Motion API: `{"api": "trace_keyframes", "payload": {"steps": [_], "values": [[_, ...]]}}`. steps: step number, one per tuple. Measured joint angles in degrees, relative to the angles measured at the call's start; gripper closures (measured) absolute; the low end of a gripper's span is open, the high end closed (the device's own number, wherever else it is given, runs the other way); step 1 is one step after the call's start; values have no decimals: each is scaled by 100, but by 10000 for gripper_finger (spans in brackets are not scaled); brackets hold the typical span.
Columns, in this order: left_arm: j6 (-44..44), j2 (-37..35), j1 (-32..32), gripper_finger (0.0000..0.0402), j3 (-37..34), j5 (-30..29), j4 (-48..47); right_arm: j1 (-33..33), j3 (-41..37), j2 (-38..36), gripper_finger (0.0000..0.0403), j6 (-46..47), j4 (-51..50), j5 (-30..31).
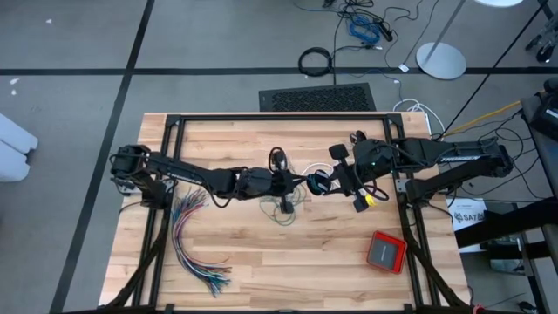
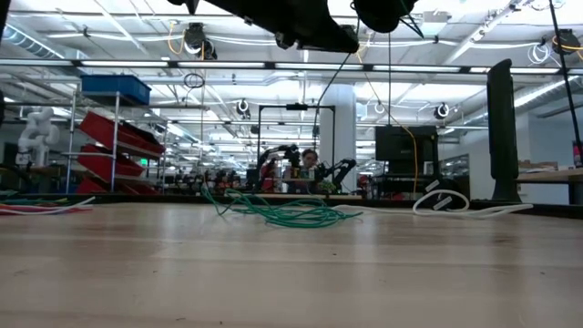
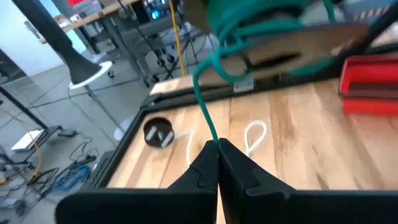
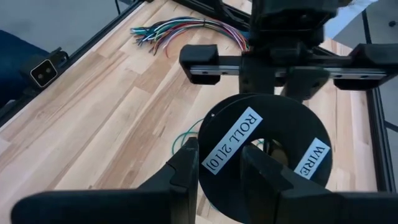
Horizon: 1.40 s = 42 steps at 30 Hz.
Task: Coil cords
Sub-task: Uncoil the green wire from the spool
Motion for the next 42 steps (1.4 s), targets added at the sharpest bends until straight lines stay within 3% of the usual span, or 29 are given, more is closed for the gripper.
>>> {"api": "trace_keyframes", "payload": {"steps": [9, 12, 17, 20, 23, 27, 30, 33, 37, 42], "values": [[303, -660, -392, 401, -4, -1284, -933, -61, 0, 65, 325, 89, -708, 8], [354, -875, -472, 401, -4, -1171, -907, -115, 2, 142, 325, 130, -742, 175], [125, -824, -542, 401, -4, -536, -845, -205, 2, 205, 325, 76, -572, 1010], [-55, -601, -542, 401, -2, -449, -860, -210, 2, 203, 325, -108, -104, 1037], [-53, -367, -518, 401, -4, -496, -953, -150, 2, 203, 325, -262, 410, 759], [-165, -158, -312, 401, -4, -741, -1230, -56, 2, 203, 325, -323, 766, -313], [-208, -109, -97, 401, -9, -968, -1418, 52, 4, 203, 325, -158, 751, -1029], [-184, -123, 103, 401, -9, -1330, -1482, 113, 7, 201, 325, 63, 315, -1237], [-5, -309, 362, 401, -9, -1641, -1432, 111, 7, 201, 325, 322, -380, -1003], [-16, -727, 408, 401, -8, -1234, -1293, 23, 7, 201, 325, 318, -965, 476]]}}
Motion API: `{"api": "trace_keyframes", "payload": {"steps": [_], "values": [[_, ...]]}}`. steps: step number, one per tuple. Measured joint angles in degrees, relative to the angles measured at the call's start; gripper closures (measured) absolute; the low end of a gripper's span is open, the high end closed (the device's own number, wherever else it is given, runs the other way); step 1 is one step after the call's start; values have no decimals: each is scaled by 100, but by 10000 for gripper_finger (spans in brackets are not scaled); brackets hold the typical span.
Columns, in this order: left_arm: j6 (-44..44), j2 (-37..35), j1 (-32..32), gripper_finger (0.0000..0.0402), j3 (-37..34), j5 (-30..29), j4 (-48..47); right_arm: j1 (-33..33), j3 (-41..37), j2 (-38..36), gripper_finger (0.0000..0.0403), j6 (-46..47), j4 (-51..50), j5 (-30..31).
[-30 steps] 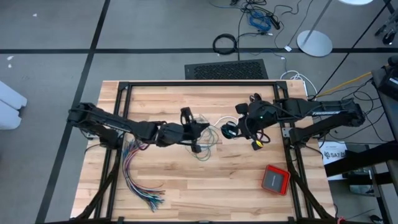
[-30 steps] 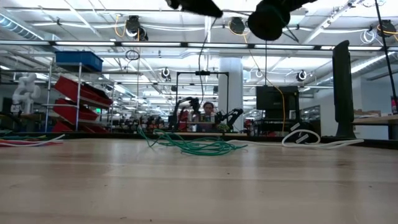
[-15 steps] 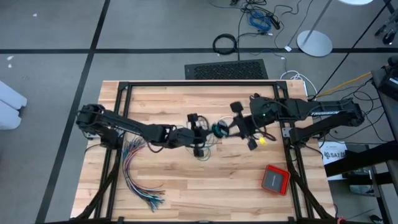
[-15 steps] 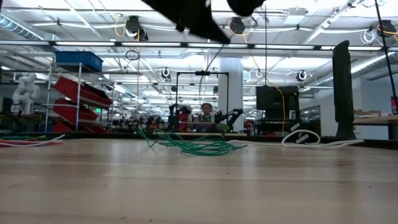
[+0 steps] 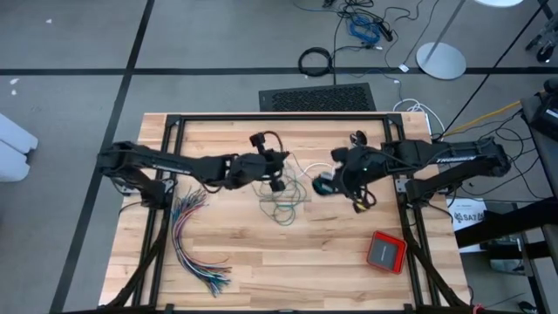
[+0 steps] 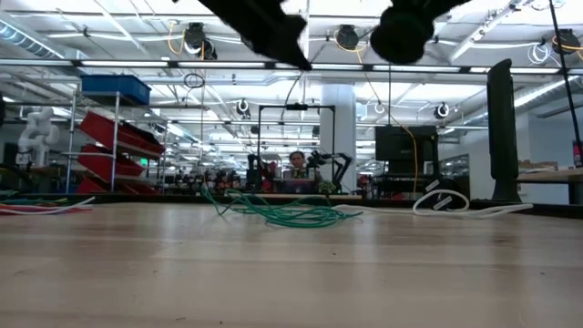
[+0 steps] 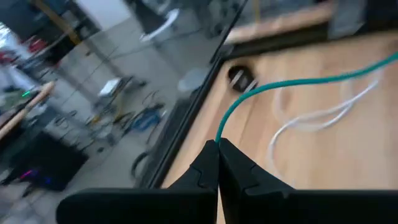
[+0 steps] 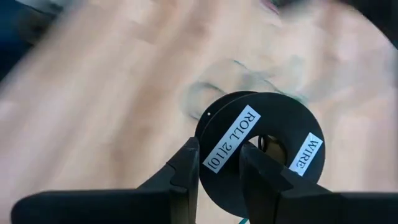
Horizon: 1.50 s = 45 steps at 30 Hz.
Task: Coil cords
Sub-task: Uncoil the green wire from the spool
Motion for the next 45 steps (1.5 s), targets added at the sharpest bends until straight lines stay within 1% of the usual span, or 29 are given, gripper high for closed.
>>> {"api": "trace_keyframes", "payload": {"steps": [3, 6, 8, 10, 12, 14, 16, 19, 21, 23, 25, 28, 32, 35, 38, 40, 43, 45], "values": [[-15, -123, -115, 401, 3, 555, -41, -192, 0, 0, 325, -283, 133, 647], [-54, -120, -232, 401, 4, 629, -482, -407, 0, 0, 325, -601, 639, 1089], [-304, -118, -260, 402, 3, 604, -871, -482, 0, 0, 325, -804, 981, 1098], [-629, -119, -253, 402, -17, 517, -1237, -495, 0, 0, 325, -1007, 1329, 772], [-866, -118, -196, 402, -117, 477, -1486, -469, 0, 0, 325, -1183, 1663, 241], [-1086, -118, -119, 402, -243, 467, -1617, -432, 0, 0, 325, -1289, 1891, -488], [-1302, -118, -29, 401, -417, 470, -1629, -406, 0, 0, 325, -1323, 2054, -1345], [-1605, -116, 105, 401, -709, 471, -1557, -384, 0, 0, 325, -1270, 2109, -2451], [-1820, -114, 186, 401, -819, 473, -1539, -381, 0, 0, 325, -1133, 2067, -2849], [-1928, -114, 223, 394, -877, 476, -1511, -378, 0, 0, 325, -1026, 1931, -2897], [-1840, -114, 228, 370, -897, 476, -1507, -370, 0, 0, 325, -947, 1709, -2883], [-1798, -114, 177, 312, -896, 480, -1363, -357, 0, -1, 325, -878, 1487, -2783], [-1794, -114, 94, 231, -895, 500, -920, -307, 0, -2, 325, -764, 1356, -2544], [-1641, -114, 7, 184, -895, 590, -424, -280, 0, -2, 325, -747, 1351, -2436], [-1457, -114, -110, 155, -895, 693, 66, -281, 0, -2, 325, -746, 1348, -2394], [-1386, -114, -180, 144, -895, 697, 175, -285, 0, -2, 325, -746, 1347, -2392], [-1402, -114, -203, 136, -895, 657, -137, -286, 0, -2, 325, -746, 1302, -2392], [-1532, -114, -198, 135, -895, 848, -549, -287, 0, -2, 325, -748, 1167, -2357]]}}
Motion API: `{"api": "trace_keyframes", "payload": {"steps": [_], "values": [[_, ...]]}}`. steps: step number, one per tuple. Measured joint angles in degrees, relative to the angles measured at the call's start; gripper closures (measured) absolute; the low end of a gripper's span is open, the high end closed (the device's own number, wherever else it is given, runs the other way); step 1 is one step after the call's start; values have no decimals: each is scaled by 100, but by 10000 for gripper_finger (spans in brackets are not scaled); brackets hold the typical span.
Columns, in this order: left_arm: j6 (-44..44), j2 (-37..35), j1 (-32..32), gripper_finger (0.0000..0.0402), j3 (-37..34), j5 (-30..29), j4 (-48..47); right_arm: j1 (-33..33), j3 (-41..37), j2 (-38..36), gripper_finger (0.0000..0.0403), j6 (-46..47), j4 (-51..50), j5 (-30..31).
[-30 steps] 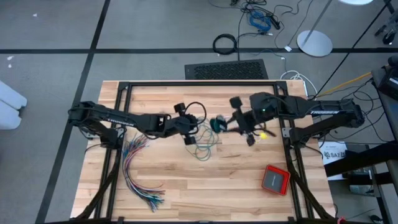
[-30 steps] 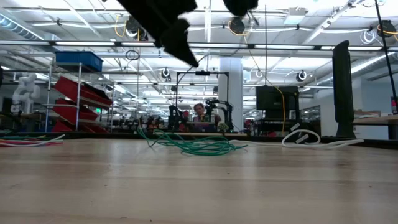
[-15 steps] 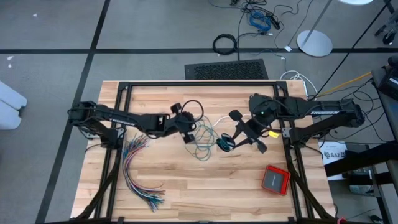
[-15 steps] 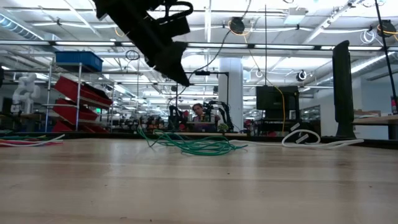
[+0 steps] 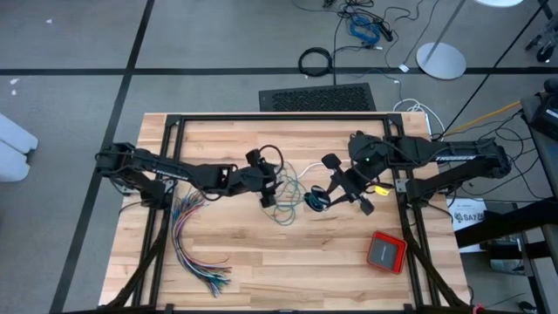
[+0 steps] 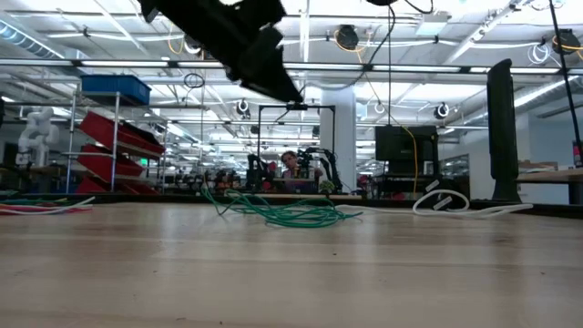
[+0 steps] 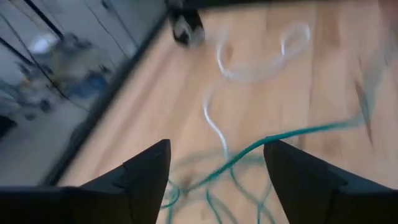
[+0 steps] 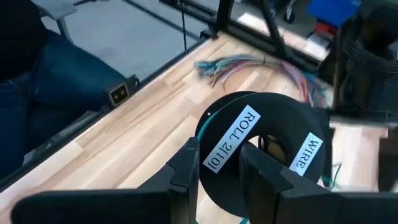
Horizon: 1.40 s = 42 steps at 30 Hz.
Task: Coil cords
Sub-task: Uncoil the green wire from the spool
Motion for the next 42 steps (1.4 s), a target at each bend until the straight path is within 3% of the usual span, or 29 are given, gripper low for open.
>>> {"api": "trace_keyframes", "payload": {"steps": [7, 13, 20, 23, 26, 34, 42], "values": [[-415, 0, -31, 134, 0, 1778, -892, -105, 0, 0, 325, -86, -530, 695], [-286, 0, -84, 134, 0, 2688, 34, -157, 0, 0, 325, -100, -274, 663], [-238, 392, -55, 134, 9, 2357, 2931, -153, 0, 0, 325, -100, 50, 633], [18, 710, -53, 134, 42, 2045, 3688, -151, 0, 0, 325, -96, 111, 633], [147, 1033, -55, 134, 195, 1242, 3759, -151, 0, 0, 325, -24, 172, 631], [353, 1453, -77, 139, 601, 1265, 3855, -149, 0, 0, 325, -33, 183, 633], [488, 1453, -90, 226, 612, 1135, 3827, -149, 0, 0, 325, -57, 153, 633]]}}
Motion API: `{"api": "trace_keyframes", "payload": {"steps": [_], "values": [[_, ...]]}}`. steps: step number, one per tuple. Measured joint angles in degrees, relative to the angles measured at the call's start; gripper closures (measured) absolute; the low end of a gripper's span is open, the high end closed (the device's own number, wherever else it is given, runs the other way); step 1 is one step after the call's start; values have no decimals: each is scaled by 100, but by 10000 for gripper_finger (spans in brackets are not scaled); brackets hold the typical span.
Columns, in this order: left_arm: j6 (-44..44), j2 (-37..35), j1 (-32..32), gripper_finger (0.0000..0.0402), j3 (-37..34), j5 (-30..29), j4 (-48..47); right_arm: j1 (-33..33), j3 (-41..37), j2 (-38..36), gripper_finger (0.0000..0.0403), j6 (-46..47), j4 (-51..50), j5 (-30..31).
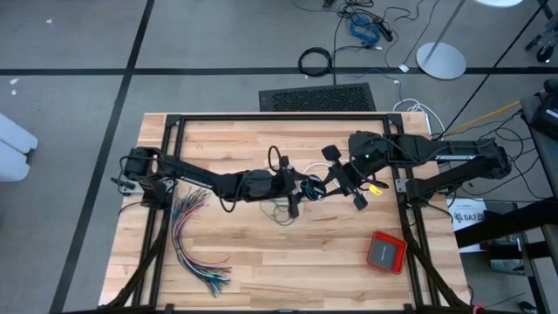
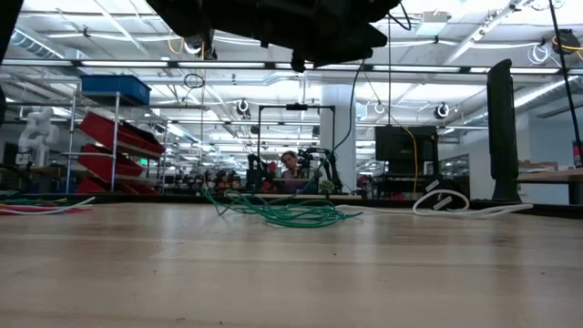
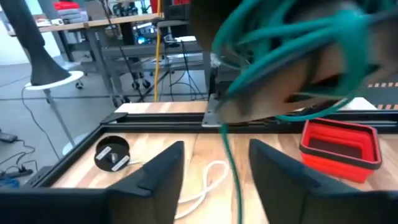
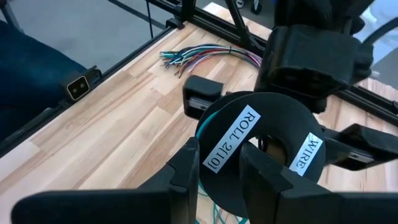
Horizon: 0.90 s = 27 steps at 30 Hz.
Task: Coil cords
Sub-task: Uncoil the green wire from the spool
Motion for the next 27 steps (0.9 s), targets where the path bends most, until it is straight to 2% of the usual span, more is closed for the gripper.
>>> {"api": "trace_keyframes", "payload": {"steps": [5, 14, 17, 22, 24, 27], "values": [[4, 0, 15, 270, 1, -7, -34, 0, 0, 0, 325, -25, -155, 0], [117, -2, 4, 286, 2, -39, 10, 0, 0, 0, 325, -48, -207, 0], [190, -2, -7, 314, 2, -50, 13, 0, 0, 0, 325, -49, -207, 0], [313, -2, -26, 387, 2, -50, 12, 0, 0, 0, 325, 3, -232, 0], [367, -11, -25, 393, 2, -59, 5, 0, 0, 0, 325, 52, -276, -43], [564, -114, -35, 395, 6, -251, -33, -4, 0, 8, 325, 205, -442, -437]]}}
